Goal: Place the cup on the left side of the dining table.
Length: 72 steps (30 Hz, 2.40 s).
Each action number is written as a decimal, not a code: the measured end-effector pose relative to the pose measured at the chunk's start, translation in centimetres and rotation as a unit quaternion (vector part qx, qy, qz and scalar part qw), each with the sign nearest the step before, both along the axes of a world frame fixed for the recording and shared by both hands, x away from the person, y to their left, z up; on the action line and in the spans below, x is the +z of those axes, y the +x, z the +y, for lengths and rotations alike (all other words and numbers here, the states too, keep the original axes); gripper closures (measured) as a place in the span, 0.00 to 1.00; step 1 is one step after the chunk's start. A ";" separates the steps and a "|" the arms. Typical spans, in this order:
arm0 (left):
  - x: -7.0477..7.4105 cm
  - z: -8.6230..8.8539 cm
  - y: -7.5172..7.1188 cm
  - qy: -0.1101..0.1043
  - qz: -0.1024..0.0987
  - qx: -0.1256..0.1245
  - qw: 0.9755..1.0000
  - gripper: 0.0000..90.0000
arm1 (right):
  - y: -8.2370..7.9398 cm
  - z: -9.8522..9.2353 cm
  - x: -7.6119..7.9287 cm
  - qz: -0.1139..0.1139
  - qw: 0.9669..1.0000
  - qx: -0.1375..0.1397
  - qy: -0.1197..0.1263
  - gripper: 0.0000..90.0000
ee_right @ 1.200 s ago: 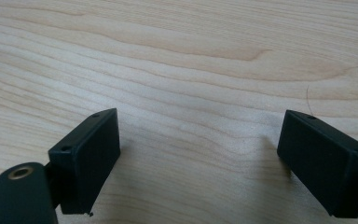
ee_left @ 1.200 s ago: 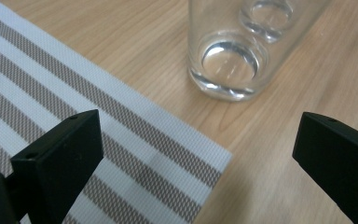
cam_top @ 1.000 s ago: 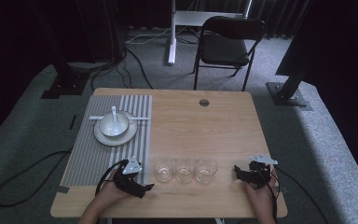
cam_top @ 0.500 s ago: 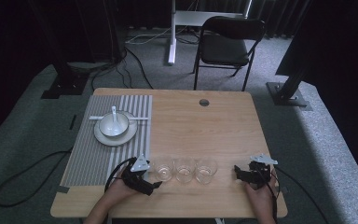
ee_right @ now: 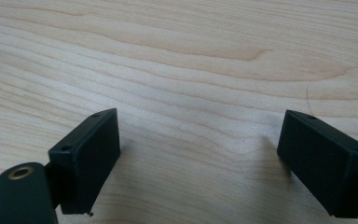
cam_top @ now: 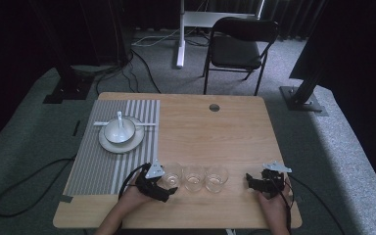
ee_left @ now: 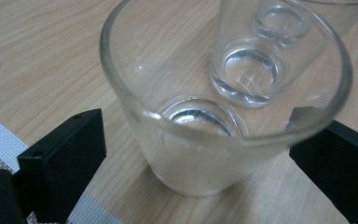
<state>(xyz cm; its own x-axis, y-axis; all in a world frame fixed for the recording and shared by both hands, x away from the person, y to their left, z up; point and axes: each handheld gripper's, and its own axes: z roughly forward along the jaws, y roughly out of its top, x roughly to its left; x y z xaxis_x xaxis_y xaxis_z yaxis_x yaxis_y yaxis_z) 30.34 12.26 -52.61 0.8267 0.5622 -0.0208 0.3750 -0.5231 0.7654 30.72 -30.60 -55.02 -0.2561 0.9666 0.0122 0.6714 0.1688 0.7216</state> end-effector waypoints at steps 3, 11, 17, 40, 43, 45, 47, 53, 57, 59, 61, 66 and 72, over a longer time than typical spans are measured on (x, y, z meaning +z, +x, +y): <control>-0.1 -0.3 0.1 -0.005 -0.003 -0.001 1.000 0.05 | 0.0 0.0 0.0 0.000 1.000 0.000 0.000 0.14; -0.3 -1.1 0.3 -0.021 -0.012 0.010 1.000 0.06 | 0.0 0.0 0.0 0.000 1.000 -0.001 0.000 0.14; -0.5 -1.7 0.3 -0.025 -0.014 0.015 0.999 0.08 | 0.0 0.0 0.0 0.001 1.000 -0.003 0.001 0.14; -0.7 -2.0 -0.2 -0.028 -0.039 0.051 0.998 0.23 | 0.0 0.0 0.0 0.000 1.000 -0.005 0.001 0.14; -0.6 -1.9 -0.2 -0.030 -0.040 0.052 0.997 0.23 | 0.0 0.0 0.0 0.001 1.000 -0.005 0.001 0.14; -0.3 -1.7 -0.2 -0.032 -0.037 0.051 0.997 0.23 | 0.0 0.0 0.0 0.001 1.000 -0.005 0.001 0.14; 0.0 -1.6 -0.2 -0.027 -0.039 0.054 0.997 0.23 | 0.0 0.0 0.0 0.000 1.000 -0.005 0.001 0.14; 0.2 -1.1 0.0 -0.024 -0.031 0.055 0.998 0.23 | 0.0 0.0 0.0 0.000 1.000 -0.005 0.001 0.14; 0.8 -0.6 -0.1 -0.019 -0.042 0.069 0.997 0.23 | 0.0 0.0 0.0 0.000 1.000 -0.005 0.001 0.14; 1.2 -0.2 0.0 -0.023 -0.047 0.074 0.996 0.23 | 0.0 0.0 0.0 0.001 1.000 -0.005 0.001 0.14; 1.6 0.3 0.1 -0.028 -0.046 0.079 0.995 0.23 | 0.0 0.0 0.0 0.000 1.000 -0.005 0.001 0.14; 2.0 1.4 0.2 -0.017 -0.054 0.095 0.994 0.23 | 0.0 0.0 0.0 0.000 1.000 -0.006 0.001 0.14; 2.7 3.7 0.3 -0.015 -0.059 0.120 0.991 0.23 | 0.0 0.0 0.0 0.000 1.000 -0.006 0.001 0.14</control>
<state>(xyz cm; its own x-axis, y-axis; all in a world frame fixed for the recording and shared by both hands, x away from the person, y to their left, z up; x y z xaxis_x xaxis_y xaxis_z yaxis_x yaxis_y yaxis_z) 30.63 15.96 -49.95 0.6669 0.7436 0.0490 0.3922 -0.4061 0.8254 30.73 -30.64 -55.01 -0.2437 0.9697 0.0147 0.6739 0.1584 0.7216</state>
